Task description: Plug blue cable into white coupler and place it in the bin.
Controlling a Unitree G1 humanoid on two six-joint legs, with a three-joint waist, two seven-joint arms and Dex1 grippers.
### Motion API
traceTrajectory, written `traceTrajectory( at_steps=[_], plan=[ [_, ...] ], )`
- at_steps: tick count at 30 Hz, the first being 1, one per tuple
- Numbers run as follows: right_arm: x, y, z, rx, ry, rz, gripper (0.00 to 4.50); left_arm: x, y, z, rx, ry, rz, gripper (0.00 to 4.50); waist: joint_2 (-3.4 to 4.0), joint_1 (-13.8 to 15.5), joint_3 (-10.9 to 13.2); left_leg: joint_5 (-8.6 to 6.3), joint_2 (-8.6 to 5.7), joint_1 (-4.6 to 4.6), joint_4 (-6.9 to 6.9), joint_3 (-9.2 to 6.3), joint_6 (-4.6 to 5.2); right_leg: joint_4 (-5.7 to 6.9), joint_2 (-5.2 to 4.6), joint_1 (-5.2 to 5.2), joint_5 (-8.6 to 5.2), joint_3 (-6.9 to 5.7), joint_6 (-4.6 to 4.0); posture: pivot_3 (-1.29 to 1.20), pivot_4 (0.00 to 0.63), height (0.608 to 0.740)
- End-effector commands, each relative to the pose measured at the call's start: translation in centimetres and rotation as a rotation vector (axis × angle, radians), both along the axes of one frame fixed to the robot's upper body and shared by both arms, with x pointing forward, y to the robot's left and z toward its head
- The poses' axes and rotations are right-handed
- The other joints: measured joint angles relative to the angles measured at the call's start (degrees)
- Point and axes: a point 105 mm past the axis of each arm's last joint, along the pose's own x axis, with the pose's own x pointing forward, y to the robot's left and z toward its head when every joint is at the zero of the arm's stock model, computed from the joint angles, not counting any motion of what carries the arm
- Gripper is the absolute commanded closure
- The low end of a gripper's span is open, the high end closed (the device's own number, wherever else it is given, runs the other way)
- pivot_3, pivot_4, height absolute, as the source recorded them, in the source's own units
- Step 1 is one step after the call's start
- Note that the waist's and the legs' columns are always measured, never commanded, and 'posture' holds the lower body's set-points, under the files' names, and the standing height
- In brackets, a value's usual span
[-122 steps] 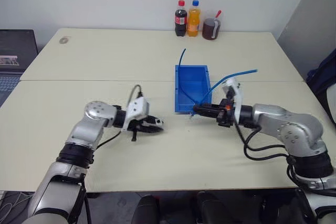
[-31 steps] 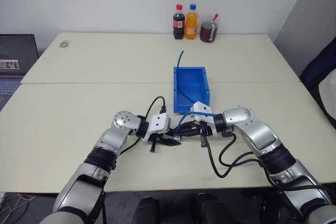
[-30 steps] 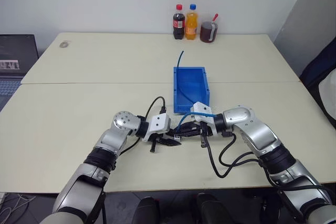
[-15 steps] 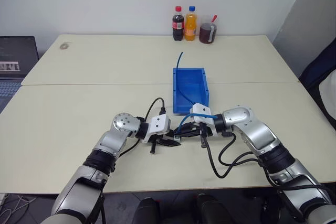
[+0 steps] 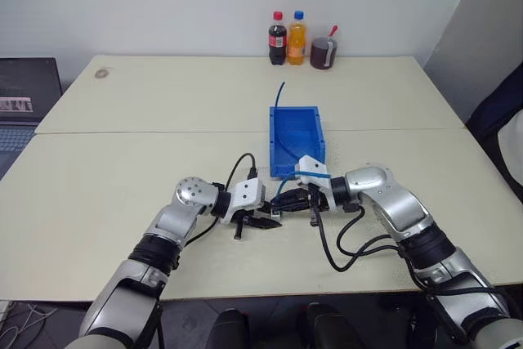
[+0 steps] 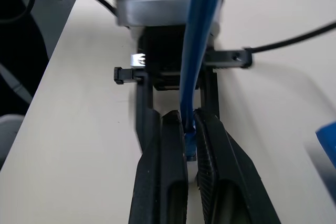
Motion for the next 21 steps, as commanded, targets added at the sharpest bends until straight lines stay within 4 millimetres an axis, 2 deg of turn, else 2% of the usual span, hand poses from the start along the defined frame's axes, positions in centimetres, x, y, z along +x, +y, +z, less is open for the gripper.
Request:
traceTrajectory(
  at_steps=[1,3,7,10,11,13,15,18,20,21],
  plan=[
    [0.0,-1.3,3.2,0.117,0.087,-0.15,4.48,-0.2,1.4,3.3,-0.095,-0.047,0.101,1.8,0.03,-0.1,0.0,0.0,0.01,-0.02,0.0,0.0,0.0,0.0,0.0,-0.02,0.0,0.02,0.0,0.0,0.15,0.74],
    [-0.1,-1.8,5.8,0.199,0.121,-0.209,4.48,-1.0,2.1,4.6,-0.133,-0.044,0.162,1.37,0.06,-0.3,0.1,0.0,0.03,-0.27,-0.03,0.03,0.0,0.05,0.0,-0.38,0.0,0.12,-0.01,0.0,0.15,0.74],
    [0.6,-2.3,9.1,0.311,0.197,-0.273,4.48,-1.9,2.8,5.9,-0.144,-0.064,0.229,0.57,0.12,-0.6,0.2,0.0,0.06,-0.52,-0.03,-0.05,-0.01,0.01,-0.02,-0.56,0.0,0.17,-0.01,0.0,0.15,0.74],
    [2.4,-2.8,11.2,0.362,0.268,-0.316,4.48,-1.1,3.3,8.1,-0.202,-0.138,0.344,0.02,0.12,-0.6,0.2,0.0,0.04,-0.51,-0.04,-0.12,-0.01,0.01,-0.02,-0.54,0.0,0.12,-0.01,0.0,0.15,0.74],
    [2.8,-2.9,11.5,0.368,0.282,-0.323,4.48,-0.9,3.4,8.6,-0.214,-0.151,0.367,0.02,0.11,-0.6,0.3,0.0,0.04,-0.51,-0.03,-0.1,-0.01,0.01,-0.02,-0.54,0.0,0.13,-0.01,0.0,0.15,0.74],
    [5.8,-3.3,11.5,0.357,0.285,-0.415,4.48,-0.6,3.4,9.5,-0.257,-0.174,0.437,0.02,0.1,-0.7,0.3,0.0,0.02,-0.51,-0.03,-0.08,-0.01,0.0,-0.02,-0.54,0.0,0.13,0.0,0.0,0.15,0.74],
    [8.1,-3.8,11.2,0.345,0.29,-0.492,4.48,-0.9,3.3,9.6,-0.286,-0.17,0.488,0.02,0.09,-0.8,0.3,0.0,0.01,-0.5,-0.03,0.0,-0.01,-0.01,-0.03,-0.54,0.0,0.13,0.0,0.0,0.15,0.74],
    [10.3,-4.3,10.9,0.336,0.29,-0.571,4.48,-1.2,3.3,9.5,-0.318,-0.163,0.544,0.02,0.09,-1.0,0.3,0.0,0.01,-0.53,-0.07,0.1,0.0,-0.11,-0.03,-0.55,0.01,0.18,-0.02,0.0,0.15,0.74],
    [11.3,-4.4,11.3,0.341,0.292,-0.6,3.81,-1.3,3.6,9.7,-0.361,-0.162,0.61,0.0,0.09,-1.0,0.3,0.0,0.02,-0.62,-0.08,0.1,-0.01,-0.18,-0.04,-0.61,0.09,0.23,-0.17,0.0,0.15,0.74],
    [11.6,-4.3,11.4,0.344,0.295,-0.603,3.73,-1.3,3.7,9.8,-0.372,-0.158,0.629,0.0,0.09,-1.0,0.3,0.0,0.02,-0.7,-0.09,0.08,-0.01,-0.21,-0.04,-0.67,0.15,0.23,-0.26,0.0,0.15,0.74]
  ],
)
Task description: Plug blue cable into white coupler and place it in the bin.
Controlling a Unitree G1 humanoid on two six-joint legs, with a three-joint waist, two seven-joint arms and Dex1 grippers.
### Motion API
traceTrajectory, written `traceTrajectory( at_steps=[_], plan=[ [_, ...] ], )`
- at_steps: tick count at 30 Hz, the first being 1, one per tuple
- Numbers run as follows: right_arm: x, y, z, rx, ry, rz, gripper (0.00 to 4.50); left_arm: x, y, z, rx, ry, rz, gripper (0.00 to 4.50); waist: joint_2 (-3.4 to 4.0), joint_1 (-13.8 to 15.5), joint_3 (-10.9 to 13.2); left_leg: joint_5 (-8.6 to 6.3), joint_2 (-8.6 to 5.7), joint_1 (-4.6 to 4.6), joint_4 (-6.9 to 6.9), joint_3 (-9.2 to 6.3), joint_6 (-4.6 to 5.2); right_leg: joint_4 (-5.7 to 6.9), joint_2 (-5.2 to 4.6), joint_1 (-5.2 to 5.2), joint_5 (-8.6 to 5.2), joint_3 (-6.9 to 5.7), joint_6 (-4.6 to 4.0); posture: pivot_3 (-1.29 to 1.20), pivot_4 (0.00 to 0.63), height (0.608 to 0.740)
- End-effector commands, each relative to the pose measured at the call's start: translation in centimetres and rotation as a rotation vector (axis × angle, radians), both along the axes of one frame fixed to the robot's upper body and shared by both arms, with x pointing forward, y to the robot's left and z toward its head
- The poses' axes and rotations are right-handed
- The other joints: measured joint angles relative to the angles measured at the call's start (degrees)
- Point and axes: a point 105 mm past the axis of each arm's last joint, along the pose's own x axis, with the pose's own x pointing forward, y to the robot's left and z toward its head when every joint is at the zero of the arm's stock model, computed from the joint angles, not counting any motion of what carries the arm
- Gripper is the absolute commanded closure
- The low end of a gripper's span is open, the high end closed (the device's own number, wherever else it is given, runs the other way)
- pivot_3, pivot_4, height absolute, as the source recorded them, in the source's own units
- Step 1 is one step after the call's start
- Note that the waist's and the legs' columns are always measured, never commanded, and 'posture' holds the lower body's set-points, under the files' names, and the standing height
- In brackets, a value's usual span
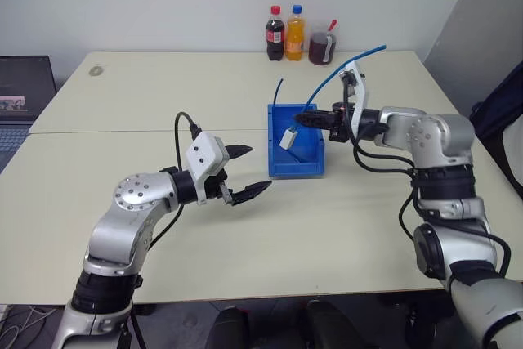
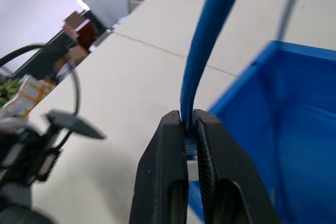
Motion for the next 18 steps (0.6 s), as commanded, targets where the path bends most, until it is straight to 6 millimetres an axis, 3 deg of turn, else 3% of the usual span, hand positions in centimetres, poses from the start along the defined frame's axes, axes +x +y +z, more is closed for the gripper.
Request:
traceTrajectory(
  at_steps=[1,4,10,14,18],
  plan=[
    [1.7,0.0,2.2,0.014,-0.057,-0.035,3.38,-0.5,0.3,1.4,-0.079,-0.042,0.082,0.0,0.01,0.0,0.0,0.0,0.0,-0.22,0.01,0.0,0.0,0.02,-0.01,-0.21,0.02,0.0,-0.03,0.0,0.15,0.74],
    [2.2,0.1,2.3,0.002,-0.055,-0.041,2.76,-1.0,0.4,0.4,-0.061,-0.019,0.094,0.0,0.01,0.0,0.0,0.0,0.01,-0.37,0.0,0.02,-0.01,0.05,-0.03,-0.38,0.03,0.01,-0.04,0.0,0.15,0.74],
    [2.9,-0.4,2.7,-0.034,-0.085,-0.079,1.55,-0.4,0.6,0.4,-0.059,-0.03,0.132,0.0,0.01,0.0,0.0,0.0,-0.01,-0.37,-0.01,-0.02,-0.01,0.08,-0.04,-0.37,0.03,-0.05,-0.04,0.0,0.15,0.74],
    [2.7,-2.0,3.5,-0.091,-0.196,-0.141,0.64,0.7,1.5,0.6,-0.068,-0.045,0.221,0.0,0.01,0.1,0.0,0.0,-0.03,-0.37,0.03,-0.01,-0.01,0.12,-0.06,-0.37,0.03,-0.05,-0.03,0.0,0.15,0.74],
    [-0.5,-2.9,3.5,-0.199,-0.425,-0.12,0.64,2.0,3.7,1.4,-0.085,-0.095,0.373,0.0,0.01,0.9,0.0,0.0,-0.01,-0.42,-0.02,-0.04,-0.02,0.04,-0.06,-0.37,0.02,-0.07,-0.02,0.0,0.15,0.74]
  ],
)
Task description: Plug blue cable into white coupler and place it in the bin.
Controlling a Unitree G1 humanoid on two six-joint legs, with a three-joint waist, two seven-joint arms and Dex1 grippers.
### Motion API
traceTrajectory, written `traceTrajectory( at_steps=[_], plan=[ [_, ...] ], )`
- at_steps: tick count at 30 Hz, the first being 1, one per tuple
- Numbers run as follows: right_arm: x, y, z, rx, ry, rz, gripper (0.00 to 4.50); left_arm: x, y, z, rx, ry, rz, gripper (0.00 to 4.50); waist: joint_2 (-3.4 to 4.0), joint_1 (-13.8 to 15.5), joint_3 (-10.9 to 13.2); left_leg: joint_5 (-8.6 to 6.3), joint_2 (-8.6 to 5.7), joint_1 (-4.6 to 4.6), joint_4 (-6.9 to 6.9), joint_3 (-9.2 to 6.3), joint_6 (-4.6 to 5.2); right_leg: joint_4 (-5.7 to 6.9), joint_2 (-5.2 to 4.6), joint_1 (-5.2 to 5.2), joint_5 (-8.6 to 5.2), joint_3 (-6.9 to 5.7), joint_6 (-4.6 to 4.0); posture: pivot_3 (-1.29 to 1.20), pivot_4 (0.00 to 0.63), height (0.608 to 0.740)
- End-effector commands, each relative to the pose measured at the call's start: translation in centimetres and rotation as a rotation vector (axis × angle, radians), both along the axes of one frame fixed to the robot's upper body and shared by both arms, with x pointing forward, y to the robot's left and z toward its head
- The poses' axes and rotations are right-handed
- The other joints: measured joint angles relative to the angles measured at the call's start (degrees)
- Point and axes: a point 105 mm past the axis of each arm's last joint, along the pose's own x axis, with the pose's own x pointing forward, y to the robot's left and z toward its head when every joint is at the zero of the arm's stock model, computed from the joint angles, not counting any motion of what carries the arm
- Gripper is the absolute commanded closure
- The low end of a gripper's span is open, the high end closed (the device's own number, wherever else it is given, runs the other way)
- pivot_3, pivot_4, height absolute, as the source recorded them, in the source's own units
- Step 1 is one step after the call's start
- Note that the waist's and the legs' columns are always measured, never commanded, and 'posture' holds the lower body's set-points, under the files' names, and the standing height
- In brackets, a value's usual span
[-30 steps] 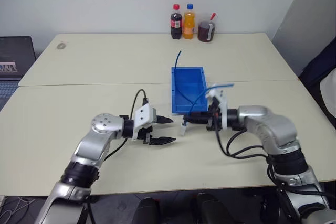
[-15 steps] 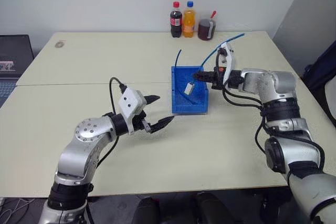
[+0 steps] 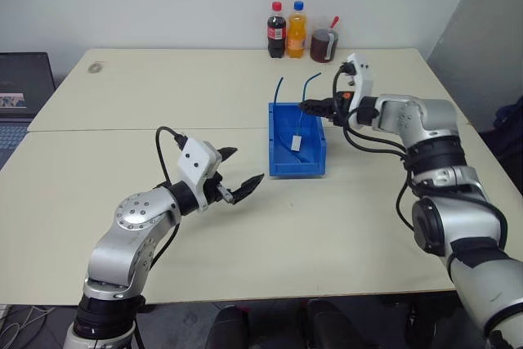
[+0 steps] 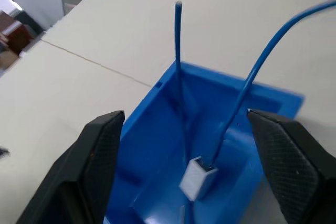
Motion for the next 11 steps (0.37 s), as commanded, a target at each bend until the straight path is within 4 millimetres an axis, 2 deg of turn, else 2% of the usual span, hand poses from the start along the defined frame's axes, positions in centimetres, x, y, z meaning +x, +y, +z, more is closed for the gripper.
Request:
traceTrajectory(
  at_steps=[1,5,9,11],
  plan=[
    [-3.3,0.1,1.6,-0.108,-0.251,0.027,0.64,1.1,2.2,1.6,0.001,-0.092,0.147,0.0,0.0,0.3,0.0,0.0,0.0,-0.01,-0.02,-0.02,0.0,-0.04,0.0,0.0,0.0,-0.02,0.0,0.0,0.15,0.74],
    [-6.1,-1.4,-0.1,-0.137,-0.39,-0.188,0.64,1.8,4.3,1.4,-0.01,-0.111,0.281,0.0,-0.01,0.3,0.0,-0.01,0.03,-0.02,-0.07,-0.01,-0.02,-0.04,-0.01,-0.03,-0.01,0.01,0.02,0.0,0.15,0.74],
    [-8.9,-4.8,-3.8,-0.248,-0.448,-0.471,0.64,1.8,5.4,0.0,-0.025,-0.094,0.378,0.0,-0.04,0.4,0.0,-0.01,-0.01,0.03,0.02,-0.04,-0.05,0.1,-0.1,0.02,-0.14,-0.03,0.24,0.0,0.15,0.74],
    [-10.2,-5.8,-5.7,-0.274,-0.429,-0.563,0.64,1.4,5.5,-0.7,-0.029,-0.084,0.388,0.0,-0.05,0.5,0.0,0.0,-0.08,0.04,0.03,0.0,-0.07,0.11,-0.2,0.03,-0.17,-0.02,0.3,0.0,0.15,0.74]
  ],
)
